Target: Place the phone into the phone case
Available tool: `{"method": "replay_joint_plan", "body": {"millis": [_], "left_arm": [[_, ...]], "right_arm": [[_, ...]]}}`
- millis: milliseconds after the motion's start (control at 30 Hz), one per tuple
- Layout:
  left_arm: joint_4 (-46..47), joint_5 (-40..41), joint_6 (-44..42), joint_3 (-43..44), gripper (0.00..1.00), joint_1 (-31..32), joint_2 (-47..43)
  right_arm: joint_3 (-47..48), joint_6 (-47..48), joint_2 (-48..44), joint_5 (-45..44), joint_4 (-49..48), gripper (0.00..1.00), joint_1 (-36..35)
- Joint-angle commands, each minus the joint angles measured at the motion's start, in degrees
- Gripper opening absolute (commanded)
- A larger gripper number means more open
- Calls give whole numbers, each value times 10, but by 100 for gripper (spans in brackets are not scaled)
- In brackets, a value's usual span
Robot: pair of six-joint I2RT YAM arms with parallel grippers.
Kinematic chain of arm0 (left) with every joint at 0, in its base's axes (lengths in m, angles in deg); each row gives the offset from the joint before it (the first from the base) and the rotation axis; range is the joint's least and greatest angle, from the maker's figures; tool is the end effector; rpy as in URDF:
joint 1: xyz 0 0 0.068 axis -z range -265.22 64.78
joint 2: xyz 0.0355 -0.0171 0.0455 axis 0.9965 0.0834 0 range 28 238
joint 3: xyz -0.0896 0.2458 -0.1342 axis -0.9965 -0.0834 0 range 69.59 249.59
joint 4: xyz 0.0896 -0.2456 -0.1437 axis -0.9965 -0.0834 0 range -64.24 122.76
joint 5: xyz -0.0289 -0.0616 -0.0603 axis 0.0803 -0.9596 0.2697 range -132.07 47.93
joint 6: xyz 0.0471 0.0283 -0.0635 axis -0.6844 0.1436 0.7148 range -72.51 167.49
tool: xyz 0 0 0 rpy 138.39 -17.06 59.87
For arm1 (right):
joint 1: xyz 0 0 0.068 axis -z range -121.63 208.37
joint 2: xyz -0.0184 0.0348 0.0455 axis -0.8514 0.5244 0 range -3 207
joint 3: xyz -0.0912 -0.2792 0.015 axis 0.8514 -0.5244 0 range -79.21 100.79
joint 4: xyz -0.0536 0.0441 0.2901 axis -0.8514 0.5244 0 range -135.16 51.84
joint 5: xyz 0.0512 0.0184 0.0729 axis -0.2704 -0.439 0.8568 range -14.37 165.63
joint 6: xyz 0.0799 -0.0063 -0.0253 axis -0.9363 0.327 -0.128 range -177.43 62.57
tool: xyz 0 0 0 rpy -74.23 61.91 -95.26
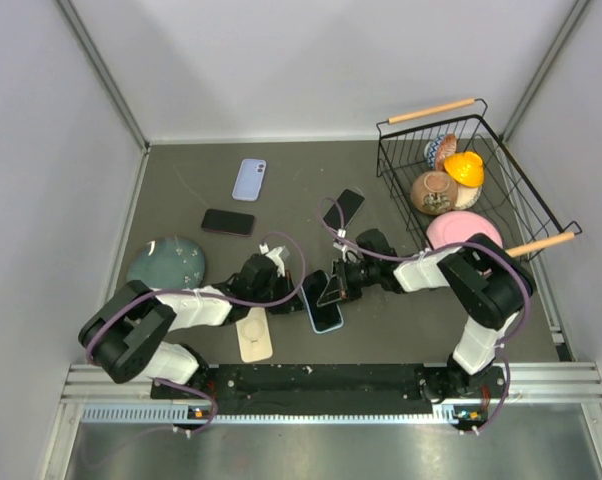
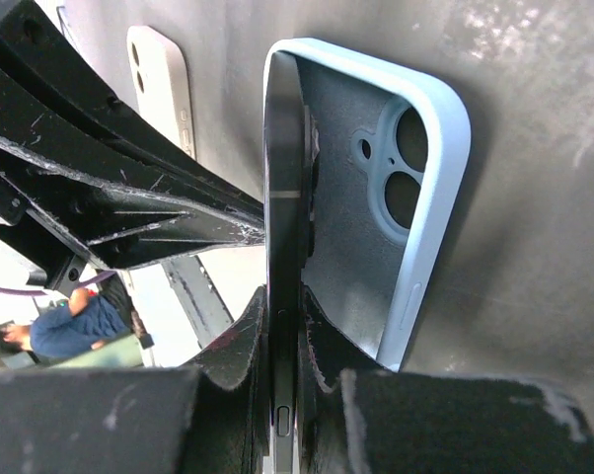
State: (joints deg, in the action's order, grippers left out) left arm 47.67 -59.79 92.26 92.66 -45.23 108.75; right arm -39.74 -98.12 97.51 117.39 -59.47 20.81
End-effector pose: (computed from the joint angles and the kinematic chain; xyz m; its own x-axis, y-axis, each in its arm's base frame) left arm 0.2020 -0.1985 0.0899 -0.9211 -0.1031 -0.3755 0.1896 0.7236 -0.6637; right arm 0.2480 0.2525 0.0813 -0.9701 -0.1324 -0.2034 -0.2427 0.5268 0.8146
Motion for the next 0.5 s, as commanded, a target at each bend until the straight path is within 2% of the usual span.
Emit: {"method": "replay_joint_plan", "body": {"millis": [0,300,467], "left_arm": [[-2,-15,15,-12,0,41,45],[6,-14,30,-18,0,58,51],[-40,22,30,-15,0,58,2]], "right_arm": [[-40,-41,13,-64,-109,4,3],[-38,-49,14,-68,-112,7,7],[-30,-23,-41,-104,-35,25,8]]}}
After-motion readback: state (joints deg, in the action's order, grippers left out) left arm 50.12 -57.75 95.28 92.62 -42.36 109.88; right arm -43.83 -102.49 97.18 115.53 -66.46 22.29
